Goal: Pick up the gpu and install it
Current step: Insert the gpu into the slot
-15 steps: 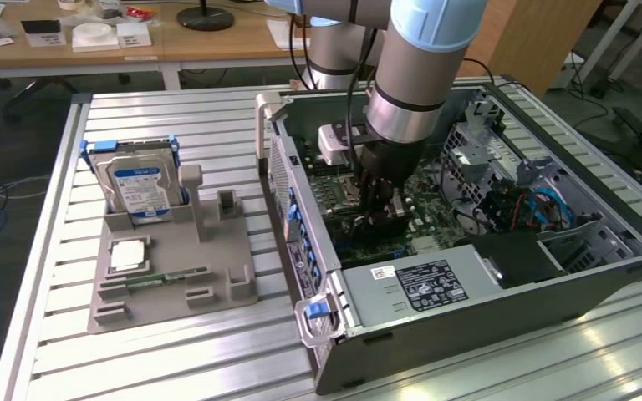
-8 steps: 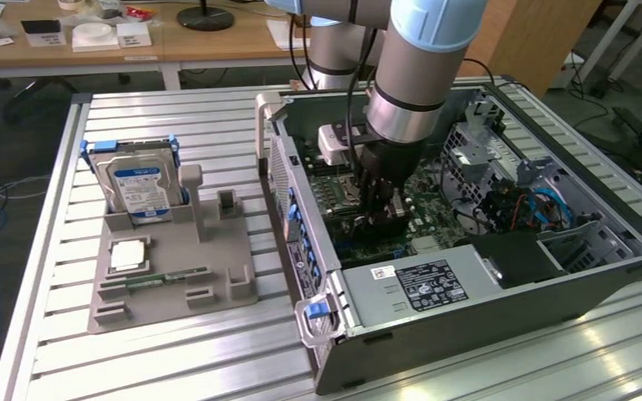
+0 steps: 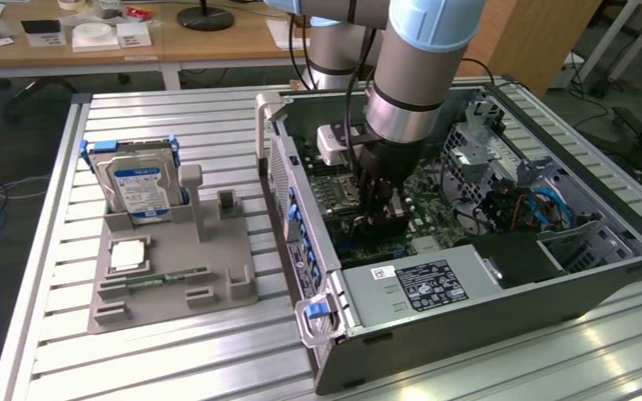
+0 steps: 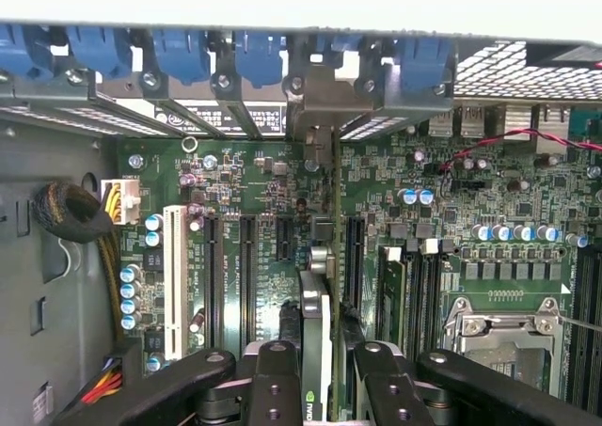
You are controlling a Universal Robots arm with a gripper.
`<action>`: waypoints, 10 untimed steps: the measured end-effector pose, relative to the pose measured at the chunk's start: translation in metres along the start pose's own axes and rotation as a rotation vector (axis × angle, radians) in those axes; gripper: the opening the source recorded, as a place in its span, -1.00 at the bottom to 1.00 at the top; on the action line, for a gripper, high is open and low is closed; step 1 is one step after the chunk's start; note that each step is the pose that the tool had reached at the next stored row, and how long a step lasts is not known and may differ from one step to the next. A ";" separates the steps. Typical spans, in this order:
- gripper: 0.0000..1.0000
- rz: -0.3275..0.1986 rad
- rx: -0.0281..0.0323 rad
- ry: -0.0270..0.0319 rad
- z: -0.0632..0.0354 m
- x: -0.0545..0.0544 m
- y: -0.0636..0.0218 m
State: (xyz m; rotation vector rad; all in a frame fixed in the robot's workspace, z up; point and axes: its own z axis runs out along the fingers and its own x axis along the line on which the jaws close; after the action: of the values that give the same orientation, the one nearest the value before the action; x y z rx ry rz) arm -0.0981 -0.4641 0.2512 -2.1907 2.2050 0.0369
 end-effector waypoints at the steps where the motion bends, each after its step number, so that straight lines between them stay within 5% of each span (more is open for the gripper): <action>1: -0.47 0.000 0.0004 0.0000 0.0000 0.000 0.0006; 10: -0.47 0.000 0.0009 0.0002 0.0020 0.000 0.0015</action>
State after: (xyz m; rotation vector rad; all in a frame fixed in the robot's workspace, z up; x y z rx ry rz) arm -0.0996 -0.4641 0.2492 -2.1904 2.2046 0.0356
